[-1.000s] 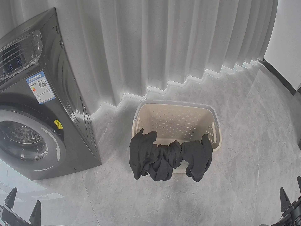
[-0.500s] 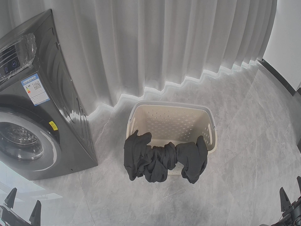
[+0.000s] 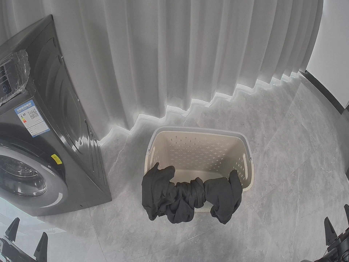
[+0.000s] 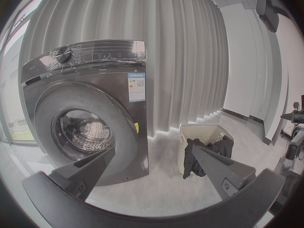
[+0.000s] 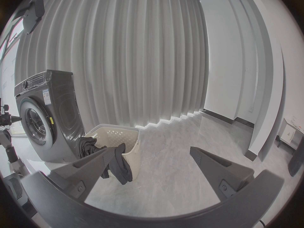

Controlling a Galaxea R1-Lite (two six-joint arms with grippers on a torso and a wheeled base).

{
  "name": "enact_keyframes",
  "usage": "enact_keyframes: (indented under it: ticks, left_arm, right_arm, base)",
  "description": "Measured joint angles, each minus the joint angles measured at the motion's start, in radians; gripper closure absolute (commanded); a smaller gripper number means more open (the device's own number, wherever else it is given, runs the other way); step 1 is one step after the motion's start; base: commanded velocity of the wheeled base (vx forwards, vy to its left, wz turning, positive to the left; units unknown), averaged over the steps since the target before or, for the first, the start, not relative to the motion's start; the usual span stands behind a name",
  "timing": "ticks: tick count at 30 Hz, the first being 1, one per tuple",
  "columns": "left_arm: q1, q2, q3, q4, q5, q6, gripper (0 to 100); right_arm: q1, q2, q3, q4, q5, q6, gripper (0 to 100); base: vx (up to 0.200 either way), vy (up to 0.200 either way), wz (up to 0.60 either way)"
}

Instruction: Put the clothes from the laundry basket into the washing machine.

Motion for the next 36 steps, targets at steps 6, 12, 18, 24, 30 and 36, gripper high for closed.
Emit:
enact_keyframes:
  ticks: [6, 12, 18, 24, 30, 36]
  left_arm:
    - [0.000, 0.000, 0.000, 0.001, 0.000, 0.001, 0]
    - [0.000, 0.000, 0.000, 0.001, 0.001, 0.001, 0]
    - [0.000, 0.000, 0.000, 0.000, 0.001, 0.000, 0]
    - [0.000, 0.000, 0.000, 0.000, 0.001, -0.001, 0]
    - [0.000, 0.000, 0.000, 0.000, 0.000, -0.001, 0]
    - [0.000, 0.000, 0.000, 0.000, 0.001, 0.000, 0]
  right_arm:
    - [0.000, 0.000, 0.000, 0.000, 0.001, 0.000, 0]
    - [0.000, 0.000, 0.000, 0.000, 0.001, 0.000, 0]
    - [0.000, 0.000, 0.000, 0.000, 0.002, 0.000, 0]
    - [0.000, 0.000, 0.000, 0.000, 0.002, 0.000, 0]
    - [-0.001, 0.000, 0.000, 0.000, 0.001, 0.000, 0]
    - [-0.001, 0.000, 0.000, 0.000, 0.001, 0.000, 0]
  base:
    - [0.000, -0.200, 0.00]
    - [0.000, -0.100, 0.00]
    - [0.100, 0.000, 0.00]
    - [0.100, 0.000, 0.00]
    - [0.000, 0.000, 0.00]
    - [0.200, 0.000, 0.00]
